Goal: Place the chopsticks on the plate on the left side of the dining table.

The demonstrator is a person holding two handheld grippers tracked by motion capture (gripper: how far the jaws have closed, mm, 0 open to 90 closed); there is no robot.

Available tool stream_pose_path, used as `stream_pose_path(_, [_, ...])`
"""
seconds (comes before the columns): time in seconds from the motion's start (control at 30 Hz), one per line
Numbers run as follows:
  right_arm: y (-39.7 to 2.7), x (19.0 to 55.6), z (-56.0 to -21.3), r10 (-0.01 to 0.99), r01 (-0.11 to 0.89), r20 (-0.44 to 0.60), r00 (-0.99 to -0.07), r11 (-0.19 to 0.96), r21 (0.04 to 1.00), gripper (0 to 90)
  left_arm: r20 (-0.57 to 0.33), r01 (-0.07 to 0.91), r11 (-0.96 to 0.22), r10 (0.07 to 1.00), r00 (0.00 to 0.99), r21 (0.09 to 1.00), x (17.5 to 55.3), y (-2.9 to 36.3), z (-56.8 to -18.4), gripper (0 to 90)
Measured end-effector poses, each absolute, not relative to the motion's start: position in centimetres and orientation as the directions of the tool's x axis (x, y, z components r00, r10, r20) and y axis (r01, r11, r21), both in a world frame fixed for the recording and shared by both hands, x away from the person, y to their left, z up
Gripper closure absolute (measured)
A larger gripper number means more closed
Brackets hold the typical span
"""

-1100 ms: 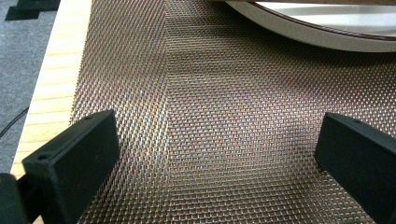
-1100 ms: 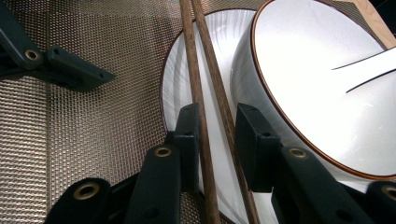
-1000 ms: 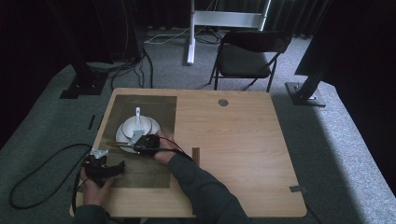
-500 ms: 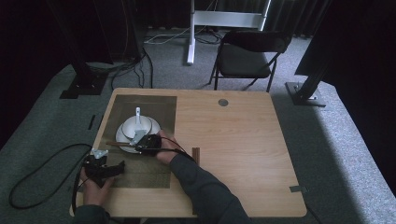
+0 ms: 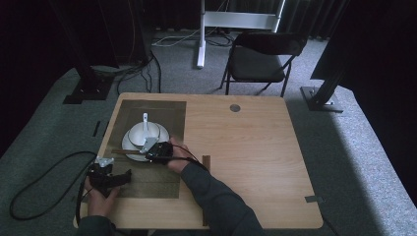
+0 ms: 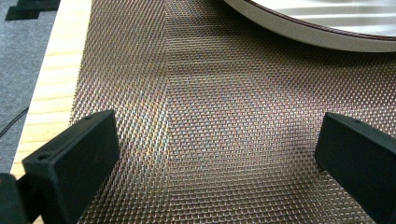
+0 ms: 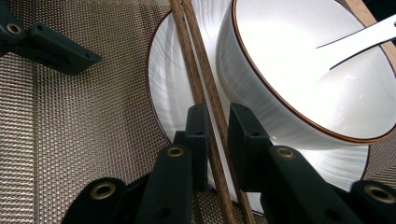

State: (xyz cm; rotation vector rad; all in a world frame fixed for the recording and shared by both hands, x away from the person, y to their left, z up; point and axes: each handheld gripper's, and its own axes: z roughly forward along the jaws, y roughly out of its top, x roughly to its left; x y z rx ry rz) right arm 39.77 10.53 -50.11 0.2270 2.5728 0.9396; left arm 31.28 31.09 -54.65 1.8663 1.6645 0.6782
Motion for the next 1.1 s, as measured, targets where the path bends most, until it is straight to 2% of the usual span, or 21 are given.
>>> stream_pose_path(0.5, [10.53,39.73,-50.12,0.281,0.01,-0.314,-0.907,0.759,0.651,83.0,0.013,0.72,-0.088,0.994,0.109,0.688,31.28,31.09,-54.64,0.2])
stream_pose_path(1.1, [10.23,39.8,-50.22,0.282,0.005,-0.32,-0.905,0.757,0.653,83.1,0.013,0.72,-0.088,0.994,0.109,0.688,31.28,31.09,-54.64,0.2])
